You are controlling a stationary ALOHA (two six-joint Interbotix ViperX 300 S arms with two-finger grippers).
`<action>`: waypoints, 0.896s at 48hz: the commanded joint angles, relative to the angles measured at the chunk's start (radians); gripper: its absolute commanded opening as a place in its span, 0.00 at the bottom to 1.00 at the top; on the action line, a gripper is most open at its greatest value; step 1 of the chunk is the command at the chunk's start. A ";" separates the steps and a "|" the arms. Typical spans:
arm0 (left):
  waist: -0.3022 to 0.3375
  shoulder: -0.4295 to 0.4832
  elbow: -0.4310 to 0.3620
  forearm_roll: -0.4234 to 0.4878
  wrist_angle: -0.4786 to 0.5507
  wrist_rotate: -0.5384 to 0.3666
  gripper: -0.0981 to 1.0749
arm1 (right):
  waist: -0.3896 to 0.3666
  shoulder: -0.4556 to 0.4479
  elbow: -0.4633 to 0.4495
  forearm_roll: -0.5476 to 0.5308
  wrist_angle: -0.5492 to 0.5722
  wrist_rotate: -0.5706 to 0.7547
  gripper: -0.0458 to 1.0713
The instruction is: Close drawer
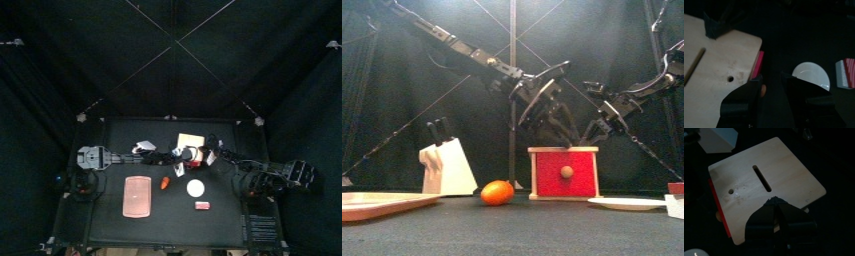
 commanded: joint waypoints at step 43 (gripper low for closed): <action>-0.222 -0.198 0.176 0.037 -0.295 0.002 0.73 | 0.091 -0.408 0.123 0.002 0.005 0.000 0.05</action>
